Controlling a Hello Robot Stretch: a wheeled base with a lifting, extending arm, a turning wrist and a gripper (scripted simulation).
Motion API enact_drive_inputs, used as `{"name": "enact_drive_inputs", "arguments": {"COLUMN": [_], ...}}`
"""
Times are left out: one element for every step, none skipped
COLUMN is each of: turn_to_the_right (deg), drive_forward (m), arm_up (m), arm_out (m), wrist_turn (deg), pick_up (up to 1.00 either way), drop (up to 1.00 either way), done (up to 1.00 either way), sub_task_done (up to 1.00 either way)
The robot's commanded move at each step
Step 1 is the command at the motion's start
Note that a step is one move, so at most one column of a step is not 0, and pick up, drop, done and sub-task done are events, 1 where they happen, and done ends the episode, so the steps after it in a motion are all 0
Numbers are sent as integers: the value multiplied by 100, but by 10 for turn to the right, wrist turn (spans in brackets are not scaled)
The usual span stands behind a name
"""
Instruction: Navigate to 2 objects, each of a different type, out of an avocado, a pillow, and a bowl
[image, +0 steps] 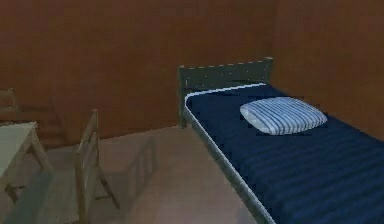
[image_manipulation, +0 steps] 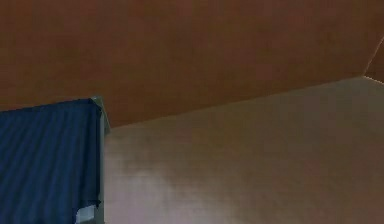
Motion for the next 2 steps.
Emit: {"name": "enact_drive_inputs", "arguments": {"turn_to_the_right": [240, 0], "drive_forward": [0, 0], "arm_up": [0, 0], "arm_out": [0, 0], "wrist_turn": [0, 0], "pick_up": [0, 0], "drop": [0, 0], "done": [0, 100], "sub_task_done": [0, 0]}}
